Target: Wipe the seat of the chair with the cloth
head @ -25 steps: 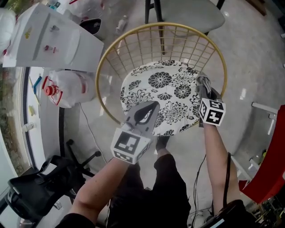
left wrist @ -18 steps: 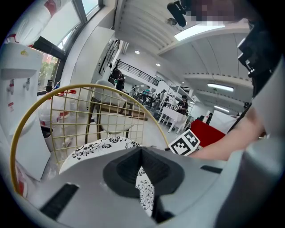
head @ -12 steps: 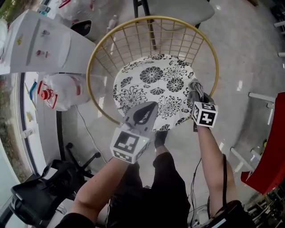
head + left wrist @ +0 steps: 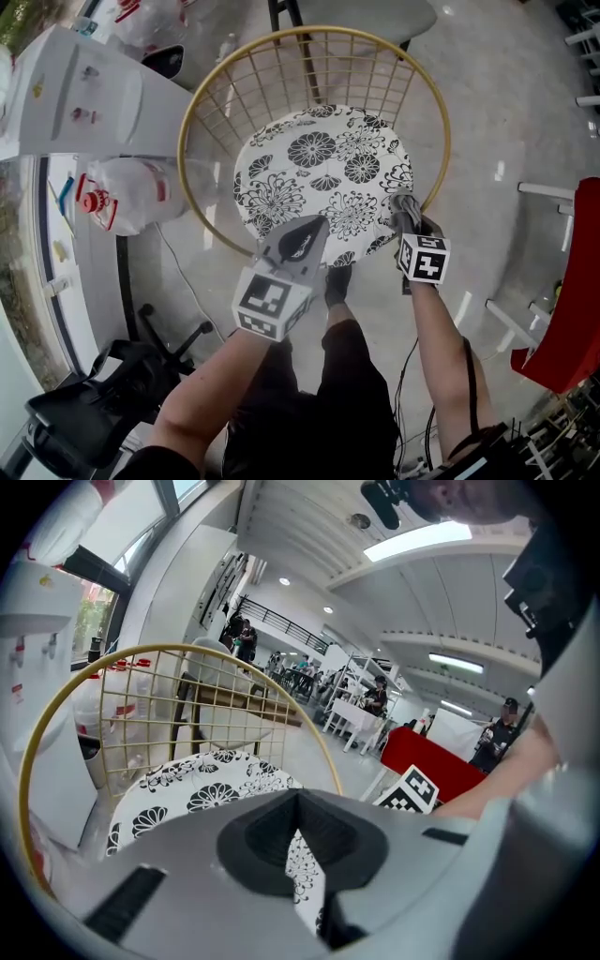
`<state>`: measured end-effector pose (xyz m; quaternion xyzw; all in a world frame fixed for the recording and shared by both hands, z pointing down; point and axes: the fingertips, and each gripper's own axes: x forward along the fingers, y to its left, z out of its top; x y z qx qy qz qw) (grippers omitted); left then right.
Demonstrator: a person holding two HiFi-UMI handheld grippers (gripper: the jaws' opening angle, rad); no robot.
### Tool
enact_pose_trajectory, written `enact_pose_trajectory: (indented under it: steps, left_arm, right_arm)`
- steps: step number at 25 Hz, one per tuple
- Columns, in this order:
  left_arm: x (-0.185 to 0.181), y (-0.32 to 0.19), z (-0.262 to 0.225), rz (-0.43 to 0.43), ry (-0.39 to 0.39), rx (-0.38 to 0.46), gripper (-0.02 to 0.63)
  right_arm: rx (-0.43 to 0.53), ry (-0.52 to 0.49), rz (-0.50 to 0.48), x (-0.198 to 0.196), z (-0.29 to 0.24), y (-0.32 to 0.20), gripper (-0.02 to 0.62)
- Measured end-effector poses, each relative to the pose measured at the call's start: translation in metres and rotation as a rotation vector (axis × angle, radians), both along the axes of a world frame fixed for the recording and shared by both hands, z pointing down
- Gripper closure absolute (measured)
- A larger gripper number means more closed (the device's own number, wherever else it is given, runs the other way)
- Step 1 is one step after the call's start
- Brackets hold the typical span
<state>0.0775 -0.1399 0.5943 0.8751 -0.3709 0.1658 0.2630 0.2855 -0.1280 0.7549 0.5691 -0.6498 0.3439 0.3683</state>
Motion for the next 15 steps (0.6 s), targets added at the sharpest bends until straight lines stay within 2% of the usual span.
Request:
enact_pose_trajectory:
  steps: [4,7,15]
  left_arm:
    - [-0.006,0.008,0.003,0.001,-0.005,-0.011,0.600]
    - [-0.010,0.007,0.002,-0.013,-0.008,-0.014,0.599]
    - [-0.025,-0.017,-0.009,-0.063,0.008,0.010,0.600]
  right_arm:
    - [-0.023,-0.006,0.011,-0.003,0.001,0.017,0.574]
    - [-0.007,-0.015,-0.001,-0.012,-0.009,0.010,0.574]
    - [0.150,-0.105,-0.072,-0.067,-0.042,-0.087,0.574]
